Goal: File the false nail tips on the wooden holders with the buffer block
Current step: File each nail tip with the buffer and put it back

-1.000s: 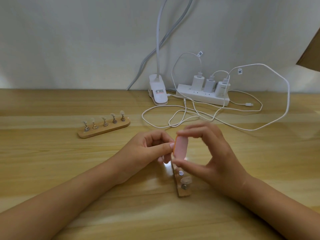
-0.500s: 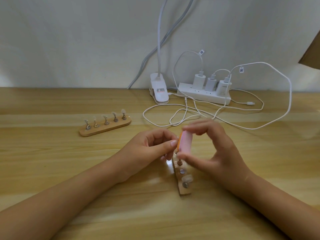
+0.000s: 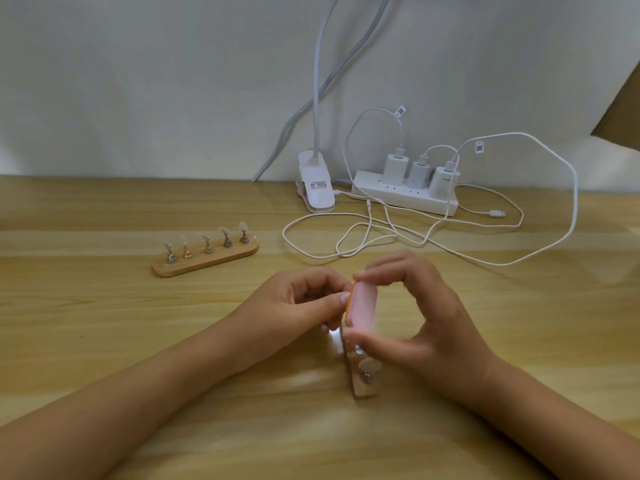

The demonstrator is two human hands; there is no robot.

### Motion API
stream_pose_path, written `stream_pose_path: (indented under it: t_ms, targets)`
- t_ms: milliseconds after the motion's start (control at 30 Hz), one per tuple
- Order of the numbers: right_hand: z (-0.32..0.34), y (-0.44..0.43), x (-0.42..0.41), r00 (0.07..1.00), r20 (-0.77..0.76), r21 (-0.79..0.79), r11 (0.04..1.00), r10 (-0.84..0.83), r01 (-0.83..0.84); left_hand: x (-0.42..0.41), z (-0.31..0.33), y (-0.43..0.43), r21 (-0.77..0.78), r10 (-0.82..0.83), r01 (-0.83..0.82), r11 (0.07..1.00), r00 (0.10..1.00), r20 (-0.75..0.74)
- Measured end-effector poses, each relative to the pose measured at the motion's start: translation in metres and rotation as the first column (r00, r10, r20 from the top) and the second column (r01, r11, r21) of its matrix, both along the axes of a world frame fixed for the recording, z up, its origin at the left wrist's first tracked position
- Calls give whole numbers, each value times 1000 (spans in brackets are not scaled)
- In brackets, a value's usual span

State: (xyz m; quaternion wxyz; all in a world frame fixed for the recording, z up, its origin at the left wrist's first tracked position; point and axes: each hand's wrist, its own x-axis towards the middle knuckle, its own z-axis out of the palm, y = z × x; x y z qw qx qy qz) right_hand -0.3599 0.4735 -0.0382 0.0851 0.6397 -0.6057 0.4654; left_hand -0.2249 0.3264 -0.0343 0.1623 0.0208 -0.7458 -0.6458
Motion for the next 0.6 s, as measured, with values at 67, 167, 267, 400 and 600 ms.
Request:
stream_pose_path:
  t_ms: [67, 167, 267, 400, 600]
  targets:
    - [1, -1, -4, 984, 169, 9, 999, -46, 45, 0, 0, -1, -5, 5, -5, 1000, 1000, 8]
    - [2, 0, -5, 983, 180, 30, 999, -19, 14, -1, -1, 0, -11, 2, -2, 1000, 1000, 6]
    - [0, 1, -1, 998, 56, 29, 999, 24, -26, -1, -1, 0, -19, 10, -10, 1000, 1000, 6]
    - [4, -1, -4, 982, 184, 52, 998, -45, 36, -1, -1, -1, -21, 7, -7, 1000, 1000, 7]
    - [3, 0, -2, 981, 189, 52, 998, -38, 28, -1, -2, 2, -24, 2, -3, 1000, 1000, -8]
